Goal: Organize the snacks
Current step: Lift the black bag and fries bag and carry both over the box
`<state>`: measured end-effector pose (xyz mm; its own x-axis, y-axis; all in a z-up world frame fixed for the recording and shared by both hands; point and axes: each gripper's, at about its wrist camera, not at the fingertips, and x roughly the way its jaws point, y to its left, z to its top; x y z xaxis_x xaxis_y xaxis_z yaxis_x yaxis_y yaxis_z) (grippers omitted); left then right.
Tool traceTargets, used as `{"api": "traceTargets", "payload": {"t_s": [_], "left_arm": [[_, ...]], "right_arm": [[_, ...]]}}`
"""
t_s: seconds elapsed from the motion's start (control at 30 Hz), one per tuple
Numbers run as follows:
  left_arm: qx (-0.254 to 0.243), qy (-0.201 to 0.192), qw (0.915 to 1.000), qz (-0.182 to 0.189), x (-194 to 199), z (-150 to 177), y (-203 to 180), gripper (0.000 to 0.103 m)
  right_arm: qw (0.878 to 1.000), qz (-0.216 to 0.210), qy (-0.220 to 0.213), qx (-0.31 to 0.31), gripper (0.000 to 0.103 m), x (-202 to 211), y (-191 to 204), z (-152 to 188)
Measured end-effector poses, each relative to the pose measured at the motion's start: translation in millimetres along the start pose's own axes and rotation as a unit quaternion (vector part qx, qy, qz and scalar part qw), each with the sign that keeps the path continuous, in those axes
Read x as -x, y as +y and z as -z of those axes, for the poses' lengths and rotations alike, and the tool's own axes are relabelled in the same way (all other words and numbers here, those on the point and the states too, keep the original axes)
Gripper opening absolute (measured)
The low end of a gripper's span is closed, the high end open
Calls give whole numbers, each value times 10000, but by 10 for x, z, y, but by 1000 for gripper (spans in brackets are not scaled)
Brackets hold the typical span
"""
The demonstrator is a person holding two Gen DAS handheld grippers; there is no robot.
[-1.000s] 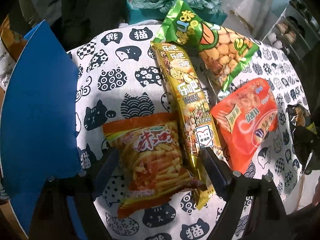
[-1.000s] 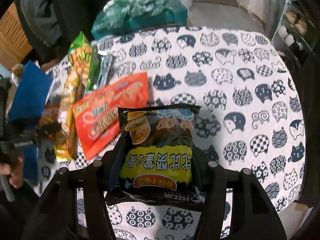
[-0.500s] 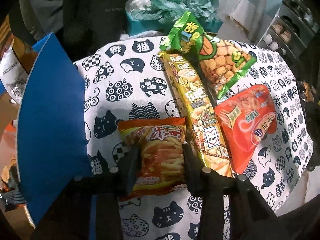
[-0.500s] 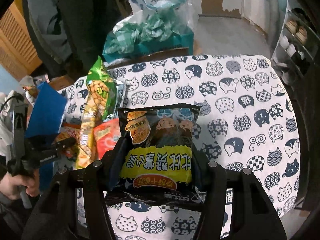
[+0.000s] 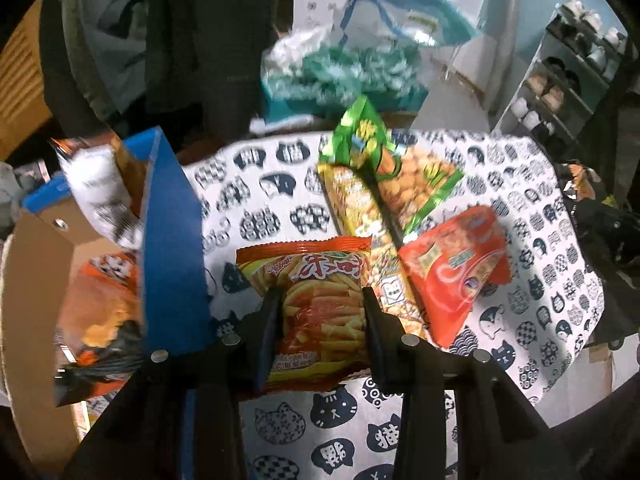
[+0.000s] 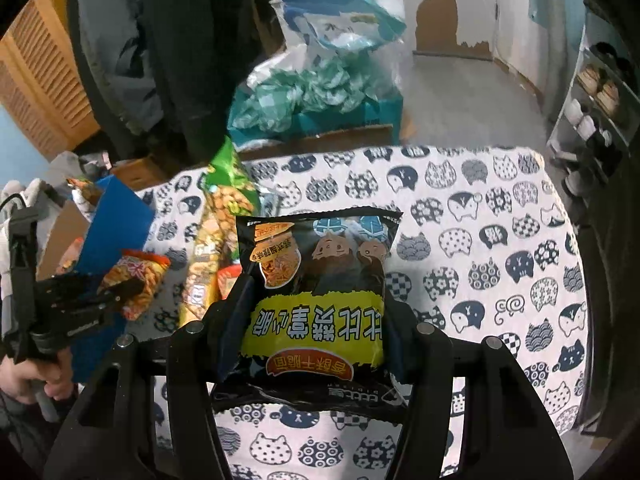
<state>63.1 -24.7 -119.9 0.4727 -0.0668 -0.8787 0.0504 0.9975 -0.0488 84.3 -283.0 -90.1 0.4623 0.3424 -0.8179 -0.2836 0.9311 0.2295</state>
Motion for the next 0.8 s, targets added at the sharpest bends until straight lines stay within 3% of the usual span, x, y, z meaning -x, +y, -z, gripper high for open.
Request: {"api": "traceTargets", "payload": {"t_s": [0.3, 0.8], "left_arm": [[40, -621, 9980, -78, 565, -22, 151, 39], [615, -961, 9926, -404, 994, 176, 801, 39]], "right_arm": [[9989, -222, -276, 310, 57, 246, 341, -122], [9921, -733, -321, 965, 57, 220, 1286, -347]]}}
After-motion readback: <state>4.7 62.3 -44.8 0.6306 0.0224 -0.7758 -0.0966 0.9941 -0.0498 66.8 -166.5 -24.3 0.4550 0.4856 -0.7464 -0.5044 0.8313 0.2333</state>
